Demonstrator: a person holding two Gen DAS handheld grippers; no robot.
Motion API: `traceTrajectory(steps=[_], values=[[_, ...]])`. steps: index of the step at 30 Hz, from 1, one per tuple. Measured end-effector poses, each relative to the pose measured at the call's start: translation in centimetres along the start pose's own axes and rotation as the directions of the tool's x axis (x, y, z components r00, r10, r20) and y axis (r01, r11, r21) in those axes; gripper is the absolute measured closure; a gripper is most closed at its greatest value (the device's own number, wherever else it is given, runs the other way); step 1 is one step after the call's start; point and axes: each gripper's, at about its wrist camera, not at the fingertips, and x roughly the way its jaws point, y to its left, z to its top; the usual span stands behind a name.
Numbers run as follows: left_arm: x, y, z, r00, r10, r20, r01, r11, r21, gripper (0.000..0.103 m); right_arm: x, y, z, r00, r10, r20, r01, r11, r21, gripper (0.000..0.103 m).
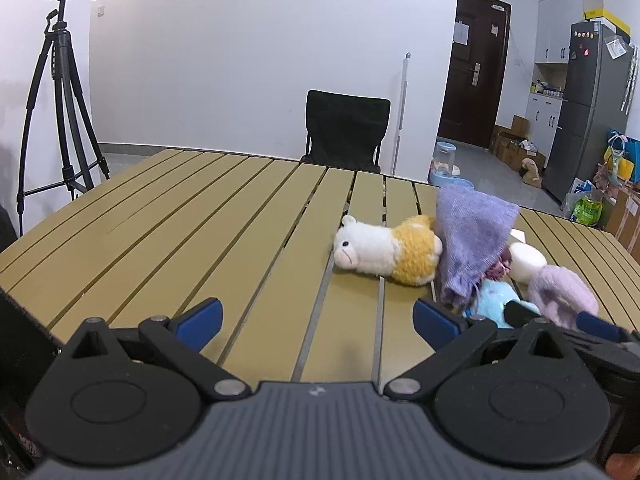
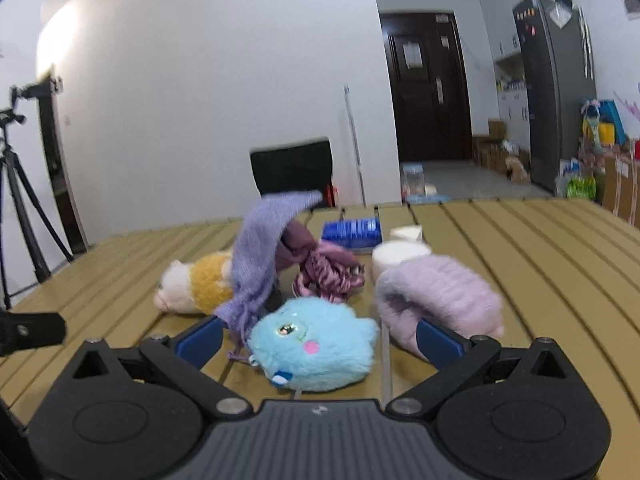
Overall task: Collect trash
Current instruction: 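Grasp the blue fluffy toy with the right gripper while the left tool approaches the purple bag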
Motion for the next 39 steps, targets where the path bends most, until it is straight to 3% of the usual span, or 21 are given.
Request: traceTrajectory(steps=[8,15,23,39], values=[[2.7,0.7,0.9,0.999,-0.006,-0.038,0.004,0.998,-0.059,0.000,4.0,0.0,0.5,0.993,-0.044,-0.105,0.048,0.998,0.032,0.000],[3.8,0.1,0.3,0.998,0.009,-0.069,-0.012,0.999,-0.039,0.000,5.5,0.1,0.6,0.984,-0.038,-0.175,0.042,0.999,0.022,0.002],[4.1,0.0,0.2,0.996,0.004,-0.084,-0.008,0.999,-0.042,0.000,5.0,0.5,0.3,0.985,-0.023,-0.170,0.023,1.000,0.000,0.019],[4.1,-0.8,0.4,0.996,-0.024,-0.083,0.020,0.999,-0.044,0.000,2.0,-0.8,0.6,0.995,-0.011,-0.101,0.011,1.000,0.001,0.023]])
